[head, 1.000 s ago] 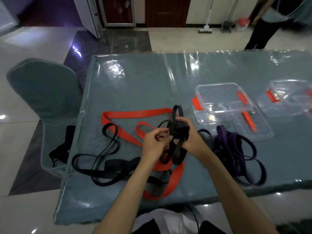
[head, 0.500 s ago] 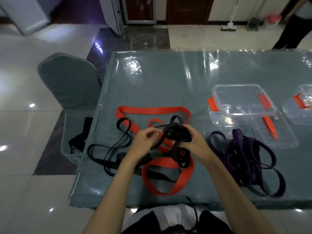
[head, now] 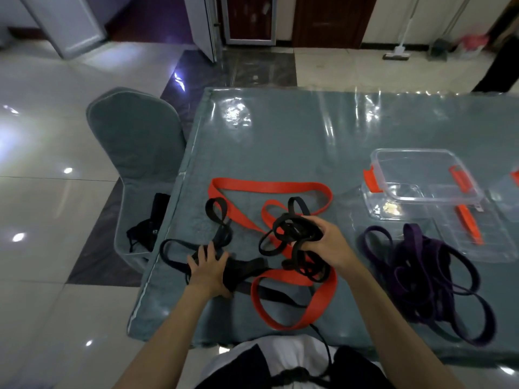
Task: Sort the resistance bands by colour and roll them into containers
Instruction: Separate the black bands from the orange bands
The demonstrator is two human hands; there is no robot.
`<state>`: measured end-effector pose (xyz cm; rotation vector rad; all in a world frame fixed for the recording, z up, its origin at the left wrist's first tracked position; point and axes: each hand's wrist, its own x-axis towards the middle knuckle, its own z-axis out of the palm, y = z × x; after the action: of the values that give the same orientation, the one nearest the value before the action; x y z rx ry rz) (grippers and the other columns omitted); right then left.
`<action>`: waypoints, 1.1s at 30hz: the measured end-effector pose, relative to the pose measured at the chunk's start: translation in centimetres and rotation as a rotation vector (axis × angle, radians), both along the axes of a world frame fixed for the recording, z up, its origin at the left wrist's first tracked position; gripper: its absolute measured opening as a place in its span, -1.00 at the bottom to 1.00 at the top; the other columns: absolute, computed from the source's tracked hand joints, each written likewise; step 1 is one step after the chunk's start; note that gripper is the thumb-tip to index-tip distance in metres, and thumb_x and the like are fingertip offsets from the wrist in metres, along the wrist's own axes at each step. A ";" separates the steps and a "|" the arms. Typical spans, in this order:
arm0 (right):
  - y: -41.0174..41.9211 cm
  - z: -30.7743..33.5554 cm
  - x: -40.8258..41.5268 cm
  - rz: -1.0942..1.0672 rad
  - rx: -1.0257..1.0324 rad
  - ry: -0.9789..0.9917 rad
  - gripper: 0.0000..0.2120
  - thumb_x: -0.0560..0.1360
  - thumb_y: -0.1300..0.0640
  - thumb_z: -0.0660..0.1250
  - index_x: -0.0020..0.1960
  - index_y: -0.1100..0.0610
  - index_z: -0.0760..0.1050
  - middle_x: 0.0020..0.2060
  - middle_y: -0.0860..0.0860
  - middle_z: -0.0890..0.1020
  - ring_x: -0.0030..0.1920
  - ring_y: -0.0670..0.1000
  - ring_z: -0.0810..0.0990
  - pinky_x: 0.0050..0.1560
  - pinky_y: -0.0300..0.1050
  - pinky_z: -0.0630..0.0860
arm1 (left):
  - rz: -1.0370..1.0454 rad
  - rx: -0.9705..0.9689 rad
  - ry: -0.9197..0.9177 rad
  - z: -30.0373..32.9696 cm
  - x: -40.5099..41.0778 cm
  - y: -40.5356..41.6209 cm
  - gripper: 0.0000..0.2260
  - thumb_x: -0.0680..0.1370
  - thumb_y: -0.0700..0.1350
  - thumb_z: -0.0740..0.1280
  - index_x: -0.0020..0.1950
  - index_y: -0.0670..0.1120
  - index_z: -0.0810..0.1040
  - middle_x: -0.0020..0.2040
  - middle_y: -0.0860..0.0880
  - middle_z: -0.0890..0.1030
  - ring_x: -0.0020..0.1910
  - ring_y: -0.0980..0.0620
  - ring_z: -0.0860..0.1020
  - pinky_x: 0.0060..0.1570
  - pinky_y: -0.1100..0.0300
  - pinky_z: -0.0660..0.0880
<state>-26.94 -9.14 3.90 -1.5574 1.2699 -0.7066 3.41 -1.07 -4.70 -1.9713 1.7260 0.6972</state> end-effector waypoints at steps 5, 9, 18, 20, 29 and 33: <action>0.0 0.1 0.0 -0.026 0.007 -0.003 -0.38 0.18 0.27 0.61 0.23 0.03 0.65 0.05 -0.06 0.76 0.11 -0.09 0.71 0.20 -0.18 0.57 | -0.076 -0.214 -0.029 -0.4 1.0 0.0 -0.01 0.23 0.46 0.52 0.57 0.15 0.27 0.50 -0.18 0.29 0.42 -0.28 0.35 0.36 -0.27 0.29; -0.1 0.3 0.1 -0.045 0.012 -0.007 -0.38 0.25 0.47 0.57 0.16 -0.07 0.65 -0.01 -0.11 0.76 0.03 -0.17 0.70 0.09 -0.32 0.55 | -0.210 -0.335 -0.022 -1.4 2.5 0.1 -0.18 0.14 0.52 0.42 0.28 0.10 0.59 0.14 -0.16 0.58 0.02 -0.24 0.62 0.07 -0.16 0.46; 0.3 0.5 1.0 -0.084 0.028 -0.046 -0.48 0.32 0.43 0.59 0.14 -0.02 0.64 -0.05 -0.10 0.74 -0.07 -0.25 0.69 -0.04 -0.39 0.53 | -0.276 -0.280 0.009 -0.4 1.9 -2.4 -0.23 0.50 0.37 0.19 0.59 -0.05 0.26 0.39 -0.21 0.46 0.21 -0.29 0.57 0.34 -0.23 0.43; 0.4 0.6 1.1 -0.083 0.028 -0.044 -0.50 0.33 0.42 0.59 0.19 0.06 0.64 -0.02 -0.03 0.74 -0.05 -0.22 0.69 -0.03 -0.37 0.55 | -0.335 -0.225 0.008 -0.3 2.5 -3.0 -0.19 0.49 0.32 0.34 0.61 -0.04 0.20 0.43 -0.19 0.36 0.27 -0.28 0.51 0.32 -0.18 0.42; 1.3 0.3 1.2 -0.149 0.022 -0.013 -0.47 0.32 0.39 0.62 0.21 0.06 0.62 -0.02 -0.08 0.74 -0.03 -0.24 0.69 0.02 -0.37 0.55 | -0.149 -0.390 0.203 -1.7 2.6 -2.6 -0.28 0.42 0.02 0.51 0.44 -0.02 0.18 0.25 -0.14 0.52 0.11 -0.24 0.61 0.04 -0.06 0.54; 1.1 0.3 1.3 -0.170 0.005 -0.019 -0.47 0.33 0.40 0.61 0.14 -0.07 0.62 0.00 -0.09 0.74 -0.01 -0.20 0.70 0.02 -0.37 0.55 | -0.040 -0.341 0.293 -1.5 3.2 -2.9 -0.47 0.38 -0.01 0.54 0.21 -0.02 0.34 0.12 -0.05 0.42 0.08 -0.18 0.54 0.09 -0.12 0.51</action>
<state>-25.64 -8.00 4.25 -1.4474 1.4004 -0.8230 6.65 -3.93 -6.19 -2.1310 2.1756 0.7482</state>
